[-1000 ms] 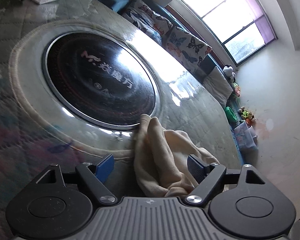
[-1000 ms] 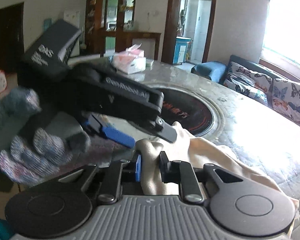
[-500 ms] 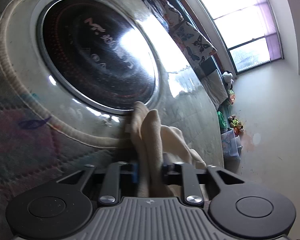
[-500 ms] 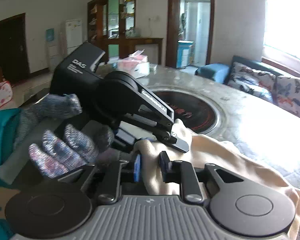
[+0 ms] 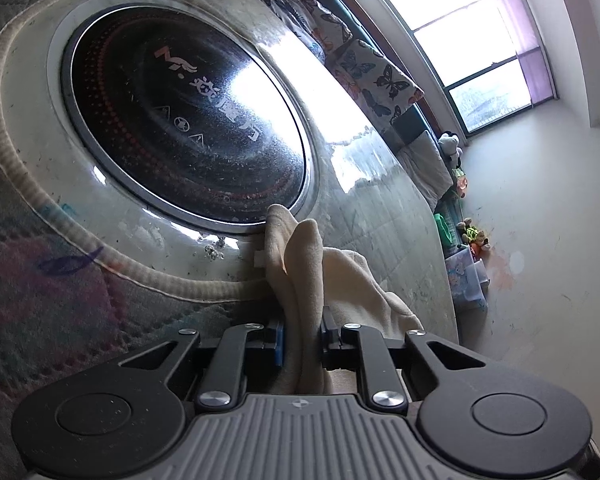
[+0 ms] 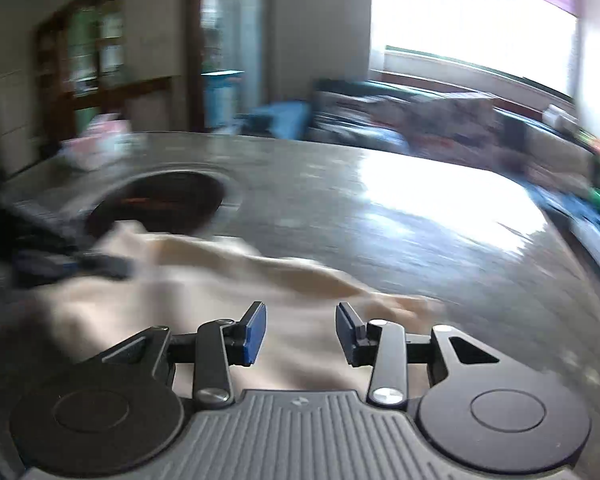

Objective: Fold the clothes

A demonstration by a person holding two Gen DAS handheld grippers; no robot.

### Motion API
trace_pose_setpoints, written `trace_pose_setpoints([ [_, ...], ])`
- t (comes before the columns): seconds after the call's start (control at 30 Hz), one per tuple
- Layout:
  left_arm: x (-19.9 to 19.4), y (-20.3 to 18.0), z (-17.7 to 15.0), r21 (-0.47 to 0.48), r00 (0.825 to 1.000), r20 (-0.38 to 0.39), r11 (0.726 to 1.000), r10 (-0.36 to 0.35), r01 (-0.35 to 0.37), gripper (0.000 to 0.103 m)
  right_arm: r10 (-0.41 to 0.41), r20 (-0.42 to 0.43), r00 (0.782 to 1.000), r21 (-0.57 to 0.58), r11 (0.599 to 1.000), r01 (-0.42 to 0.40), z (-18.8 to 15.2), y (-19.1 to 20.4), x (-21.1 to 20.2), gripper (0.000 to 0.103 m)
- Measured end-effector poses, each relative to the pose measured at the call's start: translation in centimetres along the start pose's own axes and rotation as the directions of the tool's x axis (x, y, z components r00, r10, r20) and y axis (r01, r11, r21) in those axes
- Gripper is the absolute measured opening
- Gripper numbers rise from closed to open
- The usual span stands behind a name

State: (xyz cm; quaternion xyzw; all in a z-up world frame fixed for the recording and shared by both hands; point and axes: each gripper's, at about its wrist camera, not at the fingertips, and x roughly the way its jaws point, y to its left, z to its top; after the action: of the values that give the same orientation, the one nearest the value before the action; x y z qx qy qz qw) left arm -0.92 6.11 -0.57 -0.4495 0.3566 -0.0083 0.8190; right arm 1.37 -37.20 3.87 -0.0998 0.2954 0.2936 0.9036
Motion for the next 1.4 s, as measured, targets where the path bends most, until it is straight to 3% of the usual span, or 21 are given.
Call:
trace_pose_setpoints([
  [0.17, 0.0, -0.5, -0.2, 0.020, 1.000, 0.001, 1.000, 0.013, -0.013, 0.018, -0.077, -0.030, 0.997, 0.107, 0.991, 0.079, -0.5, -4.6, 1.9, 0.041],
  [0.23, 0.0, -0.3, -0.2, 0.024, 1.000, 0.001, 1.000, 0.014, -0.014, 0.018, -0.065, -0.043, 0.997, 0.138, 0.988, 0.070, -0.9, -5.6, 2.3, 0.047],
  [0.47, 0.0, -0.8, -0.4, 0.060, 1.000, 0.011, 0.998, 0.026, -0.027, 0.018, -0.017, -0.054, 0.998, 0.229, 0.973, 0.029, -1.7, -6.9, 3.7, 0.046],
  [0.63, 0.1, -1.6, -0.6, 0.110, 0.998, 0.022, 0.992, 0.058, -0.060, 0.017, 0.024, -0.042, 0.999, 0.232, 0.973, -0.014, -1.7, -6.7, 2.9, 0.017],
  [0.7, 0.1, -2.1, -0.6, 0.125, 0.997, 0.024, 0.990, 0.069, -0.071, 0.017, 0.017, -0.020, 1.000, 0.230, 0.973, -0.012, -1.6, -6.6, 2.4, 0.012],
  [0.87, -0.1, -4.5, -0.8, 0.208, 0.998, 0.033, 0.976, 0.054, -0.060, 0.016, -0.009, 0.048, 0.999, 0.218, 0.976, -0.001, -1.0, -6.4, 0.4, 0.010],
  [1.13, 3.4, -10.2, -2.2, 0.322, 1.000, -0.024, 0.947, 0.018, -0.009, 0.015, -0.134, 0.105, 0.985, 0.219, 0.970, 0.109, -0.3, -9.5, -3.6, 0.010],
  [1.4, 7.9, -16.2, -4.2, 0.413, 0.994, -0.100, 0.908, -0.035, 0.074, 0.015, -0.291, 0.108, 0.951, 0.236, 0.936, 0.260, -0.5, -14.5, -6.6, 0.010],
])
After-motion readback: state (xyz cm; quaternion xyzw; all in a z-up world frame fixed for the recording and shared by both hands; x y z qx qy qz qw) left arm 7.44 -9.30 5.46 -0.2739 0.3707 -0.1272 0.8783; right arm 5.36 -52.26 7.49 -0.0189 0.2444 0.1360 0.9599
